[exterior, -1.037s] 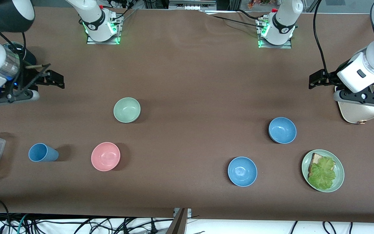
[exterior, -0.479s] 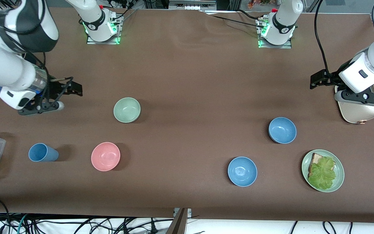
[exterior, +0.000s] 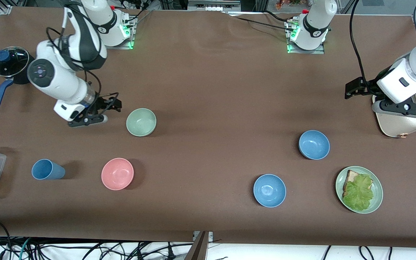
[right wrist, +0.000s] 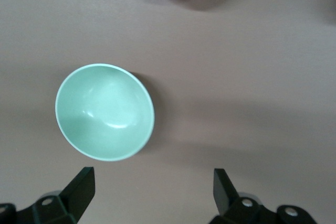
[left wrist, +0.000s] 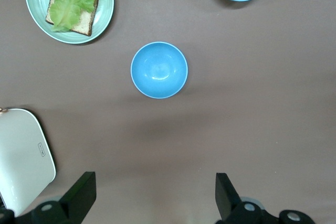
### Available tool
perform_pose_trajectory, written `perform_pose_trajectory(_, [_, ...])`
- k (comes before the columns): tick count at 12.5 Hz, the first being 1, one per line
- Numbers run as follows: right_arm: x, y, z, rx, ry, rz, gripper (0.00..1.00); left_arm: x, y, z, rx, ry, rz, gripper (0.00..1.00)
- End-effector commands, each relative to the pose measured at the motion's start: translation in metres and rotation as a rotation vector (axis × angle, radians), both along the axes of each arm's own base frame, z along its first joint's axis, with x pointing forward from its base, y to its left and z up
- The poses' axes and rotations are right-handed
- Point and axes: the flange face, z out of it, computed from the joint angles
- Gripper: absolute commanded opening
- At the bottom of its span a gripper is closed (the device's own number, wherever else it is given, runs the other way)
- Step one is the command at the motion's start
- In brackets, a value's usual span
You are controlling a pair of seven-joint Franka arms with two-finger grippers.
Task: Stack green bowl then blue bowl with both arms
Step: 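Reach the right gripper down beside the pale green bowl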
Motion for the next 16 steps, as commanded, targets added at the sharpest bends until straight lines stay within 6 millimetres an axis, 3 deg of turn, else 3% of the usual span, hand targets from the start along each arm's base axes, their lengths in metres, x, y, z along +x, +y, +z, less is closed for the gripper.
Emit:
perform_pose_trajectory(1, [-0.014,0.006,-0.04,0.017,-0.046,-0.032,1.0,-0.002,-0.001,0.008,-0.015,-0.002,0.0,1.0])
perform_pose_trajectory(5, [-0.021,0.007,-0.099,0.032,-0.079,-0.039,0.98,-0.002,0.0,0.008,-0.015,-0.002,0.0,1.0])
perform_pose_trajectory(7, [-0.024,0.01,-0.118,0.039,-0.087,-0.041,0.85,-0.002,0.0,0.009,-0.014,-0.003,0.004,1.0])
perform_pose_trajectory(9, [-0.025,0.01,-0.129,0.041,-0.083,-0.041,0.56,-0.002,0.0,0.008,-0.014,-0.002,0.004,1.0])
perform_pose_trajectory(12, [-0.026,0.015,-0.127,0.043,-0.081,-0.058,0.0,-0.002,-0.001,0.008,-0.014,-0.002,0.004,1.0])
perform_pose_trajectory(16, [-0.026,0.067,-0.105,0.082,-0.094,-0.046,0.0,-0.002,-0.001,0.008,-0.014,-0.002,0.004,1.0])
